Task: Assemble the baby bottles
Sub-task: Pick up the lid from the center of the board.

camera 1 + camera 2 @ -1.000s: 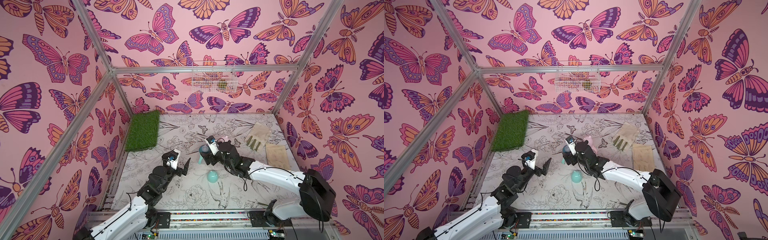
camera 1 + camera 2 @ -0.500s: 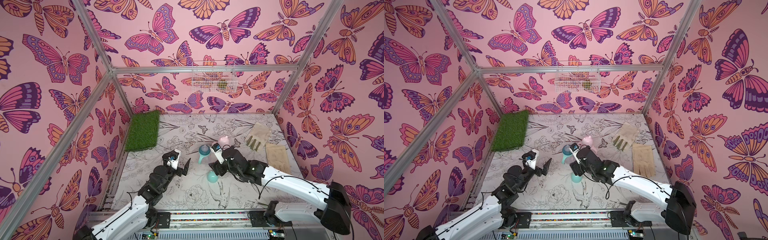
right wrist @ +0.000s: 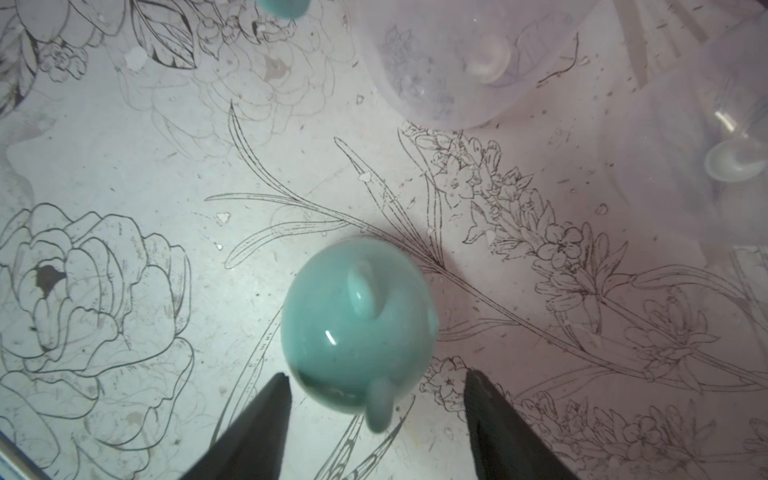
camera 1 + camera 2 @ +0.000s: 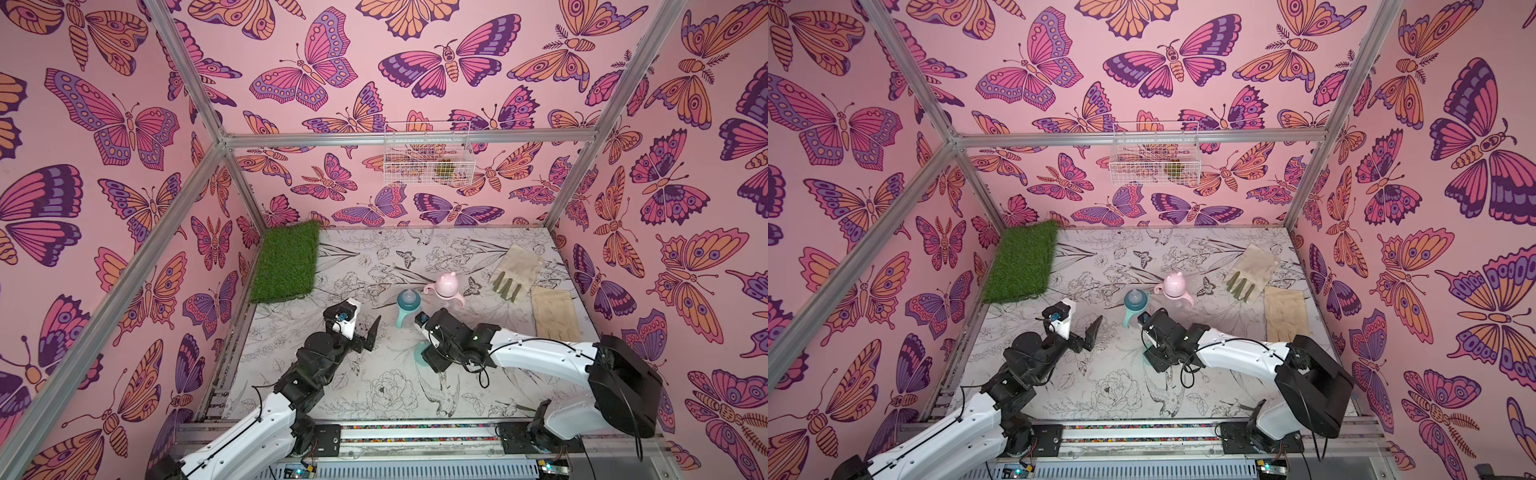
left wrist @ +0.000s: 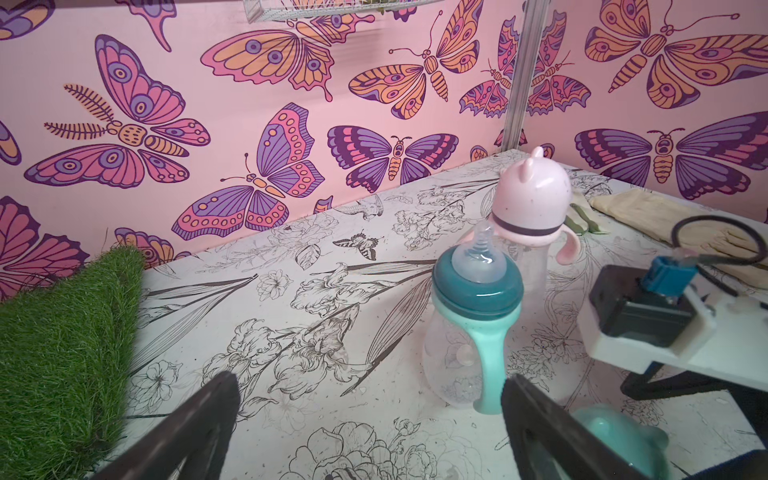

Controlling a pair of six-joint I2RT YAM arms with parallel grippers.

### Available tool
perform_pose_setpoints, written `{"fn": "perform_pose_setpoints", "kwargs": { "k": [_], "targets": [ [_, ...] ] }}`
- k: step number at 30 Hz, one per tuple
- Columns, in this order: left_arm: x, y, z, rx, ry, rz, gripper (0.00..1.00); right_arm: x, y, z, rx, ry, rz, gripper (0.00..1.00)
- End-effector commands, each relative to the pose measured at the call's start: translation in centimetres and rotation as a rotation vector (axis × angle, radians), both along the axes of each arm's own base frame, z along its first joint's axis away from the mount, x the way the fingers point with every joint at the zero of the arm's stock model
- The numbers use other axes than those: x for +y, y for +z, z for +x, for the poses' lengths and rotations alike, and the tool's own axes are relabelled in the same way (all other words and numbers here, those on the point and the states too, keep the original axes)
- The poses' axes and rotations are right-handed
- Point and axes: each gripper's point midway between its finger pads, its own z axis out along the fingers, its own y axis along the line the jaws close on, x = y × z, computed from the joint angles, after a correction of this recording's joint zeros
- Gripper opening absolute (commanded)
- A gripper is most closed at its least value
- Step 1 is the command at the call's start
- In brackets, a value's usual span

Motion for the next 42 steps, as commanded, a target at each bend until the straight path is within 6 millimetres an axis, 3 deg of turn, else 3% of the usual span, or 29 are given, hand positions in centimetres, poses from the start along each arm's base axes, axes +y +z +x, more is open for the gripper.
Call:
{"fn": "perform_pose_setpoints", "kwargs": {
  "k": [1,11,20,22,23,31,37,42],
  "targets": [
    [0.1,-0.1,-0.1,0.001,-0.004,0.014,1.0,1.7,0.8,0.6,-0.008,0.019,0.046,0.7],
    [0.0,-0.3,0.0,0.006,-0.006,0.024,1.0,2.1,-0.9,1.0,0.004,0.014,0.043,0.71],
    [-0.1,-0.4,0.1,0.011,-0.01,0.028,1.0,1.9,-1.1,1.8,-0.02,-0.016,0.067,0.7],
    [-0.2,-0.3,0.1,0.01,-0.012,0.027,1.0,2.0,-1.1,1.8,-0.018,-0.013,0.068,0.71],
    [-0.2,-0.3,0.1,0.009,-0.013,0.026,1.0,1.8,-2.2,1.6,0.002,-0.013,0.044,0.71],
    [-0.3,-0.5,0.1,0.016,-0.018,0.034,1.0,1.8,-2.8,1.3,0.025,-0.009,0.037,0.72],
    [-0.4,-0.5,0.3,0.018,-0.018,0.036,1.0,1.5,-1.8,1.4,0.013,-0.016,0.037,0.66],
    [-0.4,-0.6,0.3,0.019,-0.018,0.036,1.0,0.7,1.7,1.7,-0.043,-0.019,0.044,0.65]
  ]
}}
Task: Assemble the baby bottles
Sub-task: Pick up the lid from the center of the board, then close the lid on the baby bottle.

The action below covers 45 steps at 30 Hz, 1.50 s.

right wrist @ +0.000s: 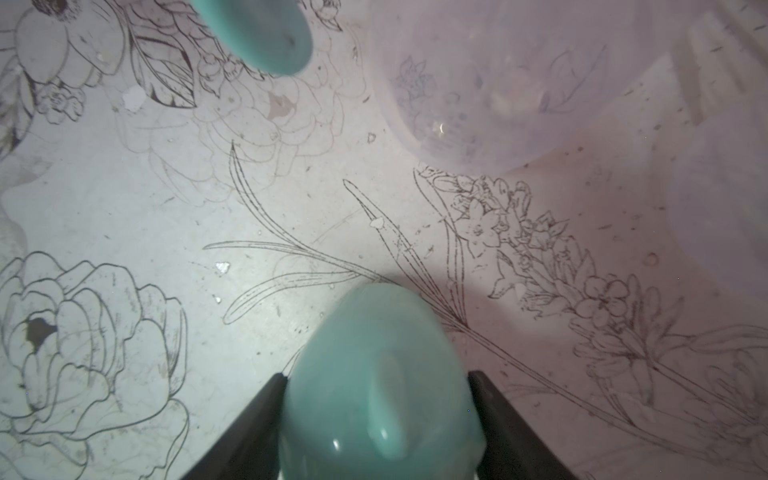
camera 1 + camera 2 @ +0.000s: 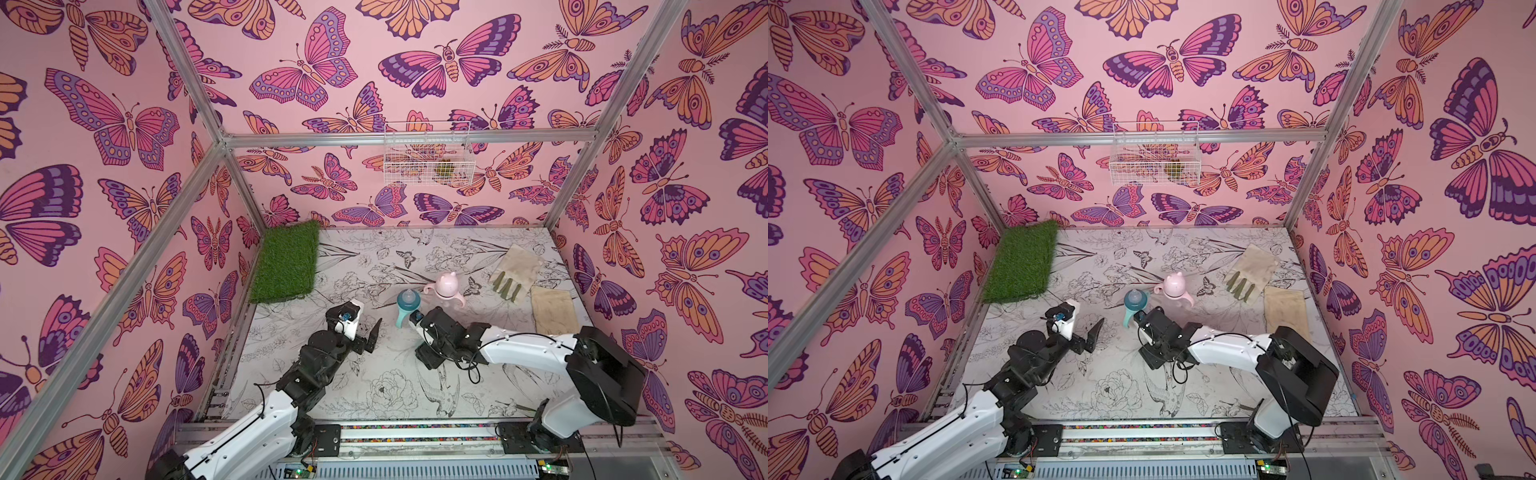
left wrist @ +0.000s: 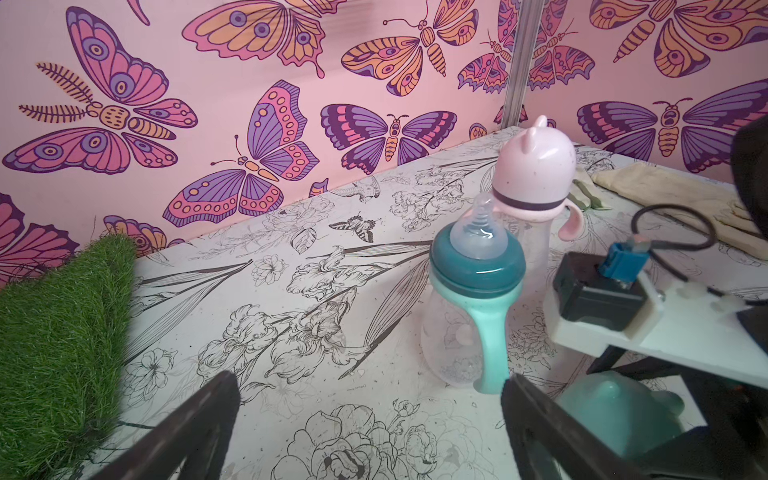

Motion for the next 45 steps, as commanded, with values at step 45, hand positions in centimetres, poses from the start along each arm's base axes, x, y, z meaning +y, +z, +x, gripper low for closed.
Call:
{"fn": "perform_pose_setpoints", "kwargs": {
  "k": [45],
  "targets": [
    [-0.2,-0.1,0.2,-0.009,-0.014,0.015,1.0,5.3,16.2,11.6,-0.159,0.081,0.036,0.61]
  ]
}}
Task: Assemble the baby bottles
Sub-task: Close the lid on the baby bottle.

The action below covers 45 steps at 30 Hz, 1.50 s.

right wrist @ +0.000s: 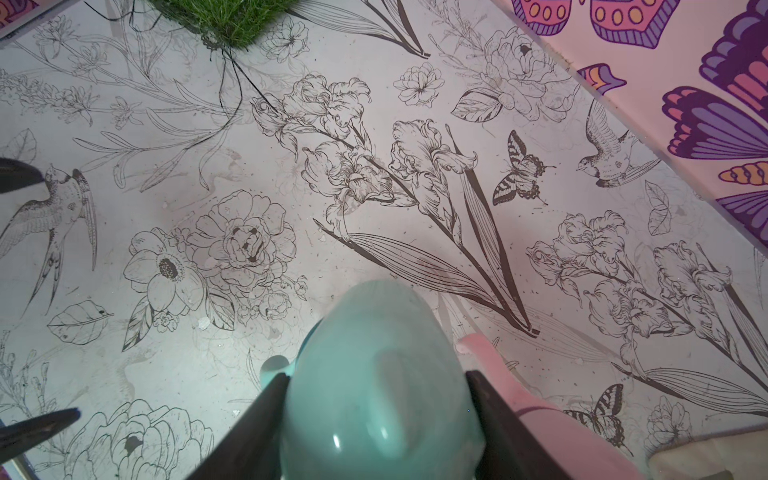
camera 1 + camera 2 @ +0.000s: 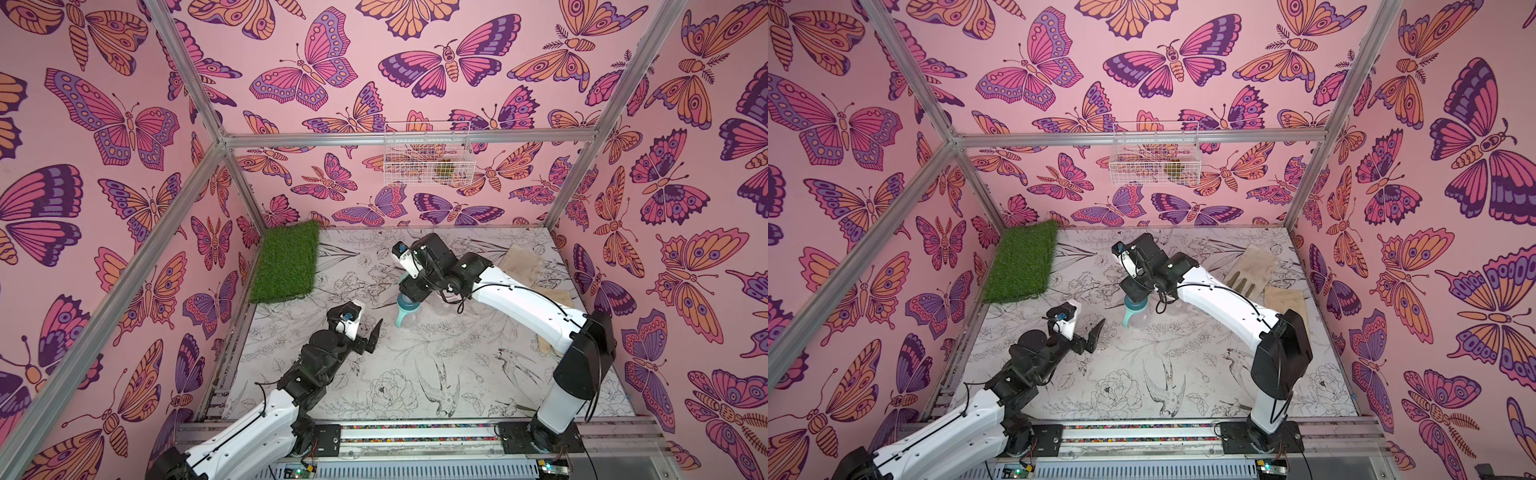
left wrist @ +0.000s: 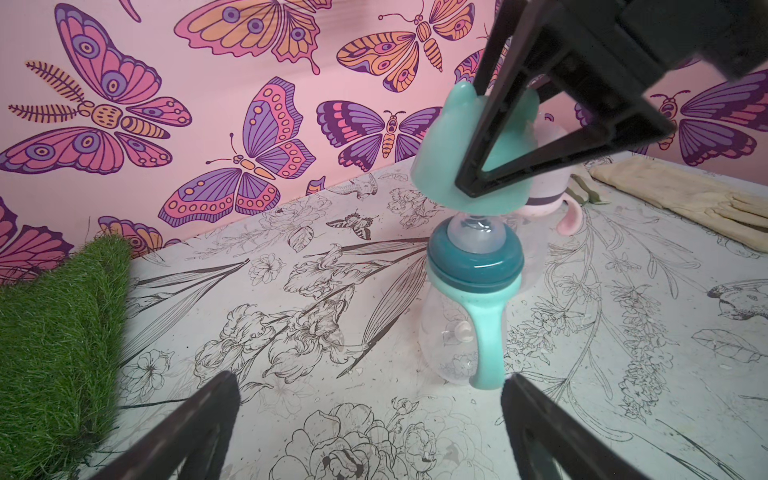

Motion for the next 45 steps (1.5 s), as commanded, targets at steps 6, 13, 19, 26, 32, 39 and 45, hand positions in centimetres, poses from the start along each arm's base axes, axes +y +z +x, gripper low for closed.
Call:
{"fn": "perform_pose_setpoints", "kwargs": {
  "k": [6,13,19,26,32,39,45],
  "targets": [
    [0.0,0.3,0.2,-0.013,-0.002,0.003,1.0,0.2,-1.5,-0.5,0.075,0.021,-0.022,0.62],
    [0.0,0.2,0.2,-0.012,-0.002,0.004,1.0,0.1,-2.2,-0.8,0.093,0.024,-0.035,0.64],
    [0.0,0.1,0.2,-0.008,-0.003,0.008,1.0,0.0,-2.6,-1.0,0.107,0.028,-0.042,0.66],
    [0.0,0.1,0.2,-0.007,-0.004,0.011,1.0,-0.1,-3.6,-1.2,0.128,0.032,-0.066,0.67],
    [-0.1,0.1,0.3,-0.006,-0.006,0.014,1.0,-0.3,-4.1,-1.3,0.137,0.037,-0.083,0.68],
    [-0.3,-0.1,0.4,0.001,-0.009,0.019,1.0,-0.3,-4.4,-1.4,0.144,0.041,-0.09,0.71],
    [-0.5,-0.4,0.6,0.012,-0.017,0.023,1.0,-0.1,-4.2,-1.1,0.131,0.043,-0.082,0.7]
  ]
}}
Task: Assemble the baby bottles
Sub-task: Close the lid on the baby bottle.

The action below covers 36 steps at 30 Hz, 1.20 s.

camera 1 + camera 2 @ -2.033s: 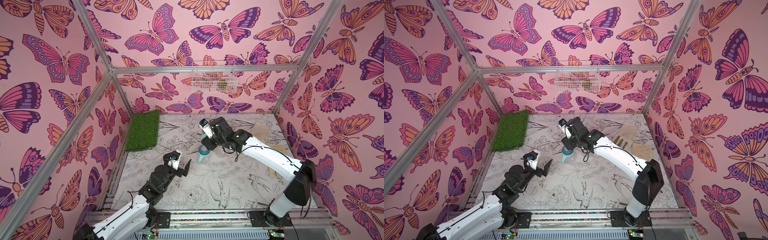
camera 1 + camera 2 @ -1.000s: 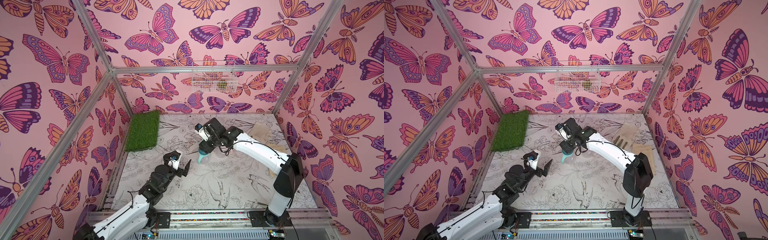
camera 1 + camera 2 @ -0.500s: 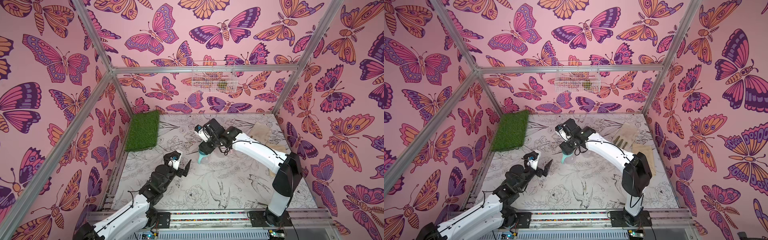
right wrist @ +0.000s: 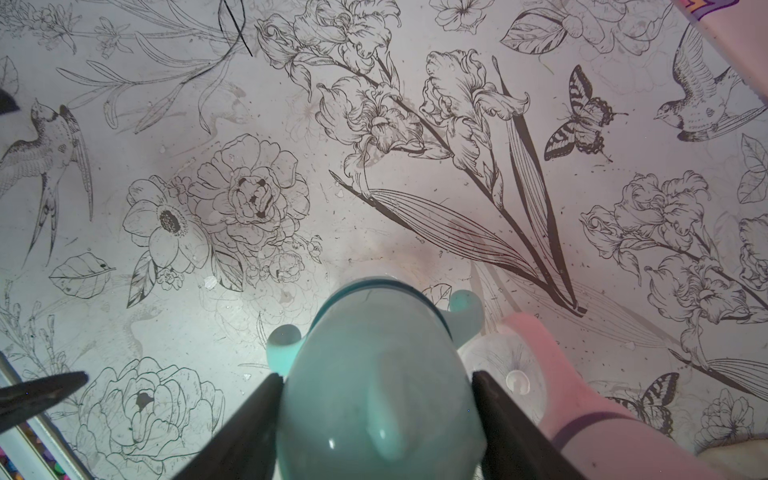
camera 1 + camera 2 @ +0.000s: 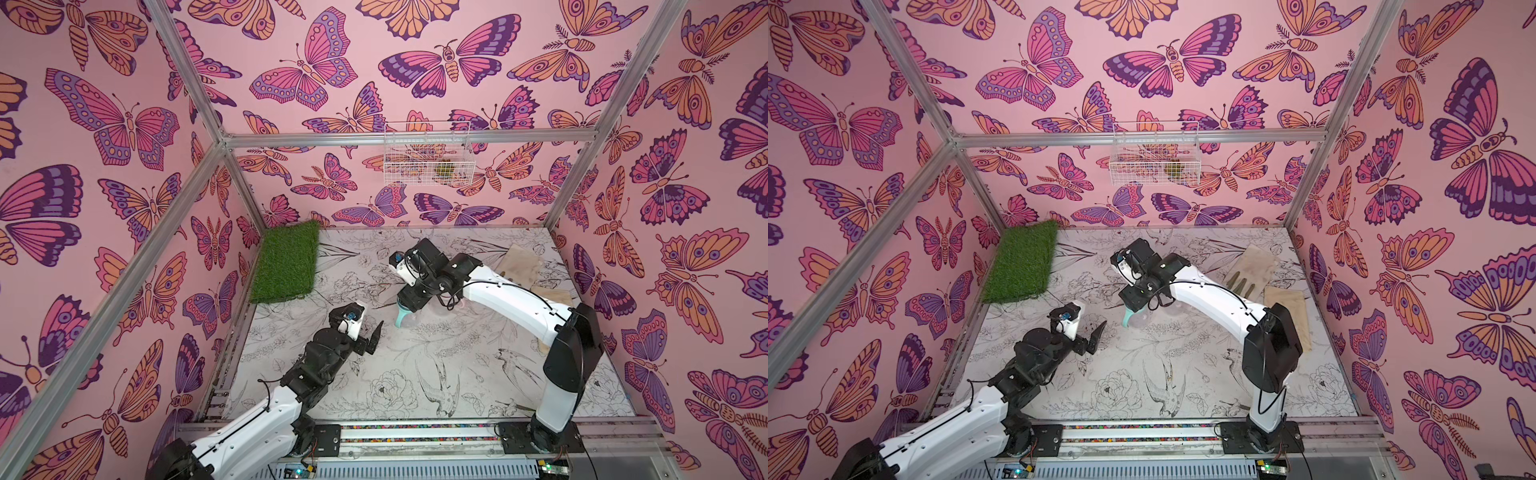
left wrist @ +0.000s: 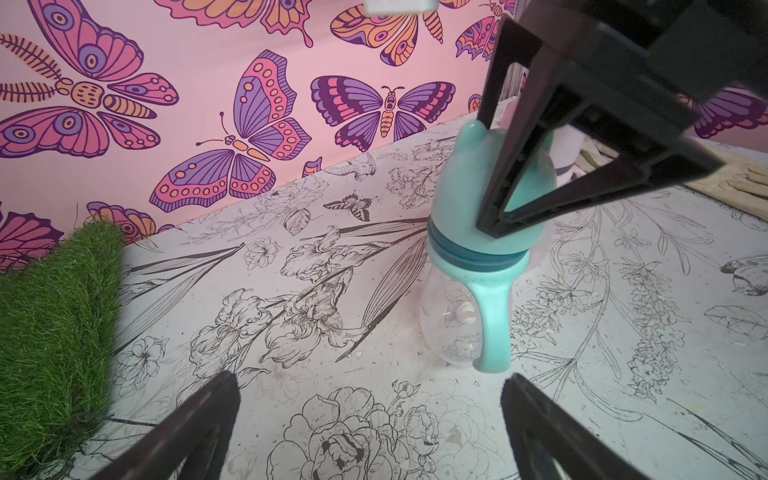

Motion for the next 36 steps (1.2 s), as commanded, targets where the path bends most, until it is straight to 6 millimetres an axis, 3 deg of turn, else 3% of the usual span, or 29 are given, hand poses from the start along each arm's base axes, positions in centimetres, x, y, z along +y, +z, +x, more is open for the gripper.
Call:
{"fn": "perform_pose_setpoints", "kwargs": {
  "k": [1,8,28,36],
  "targets": [
    [-0.4,1.1,0.3,-0.026,-0.014,-0.013,1.0,0.0,-0.4,0.2,0.008,0.01,-0.012,0.7],
    [-0.4,0.9,0.3,-0.023,-0.017,-0.012,1.0,0.2,-0.1,0.4,0.005,0.019,-0.02,0.71],
    [-0.5,0.9,0.2,-0.021,-0.025,-0.007,1.0,0.1,-1.8,-0.3,0.075,0.036,-0.047,0.71],
    [-0.5,1.0,0.2,-0.022,-0.021,-0.006,1.0,0.2,-0.4,0.2,0.028,0.029,-0.002,0.85]
  ]
}}
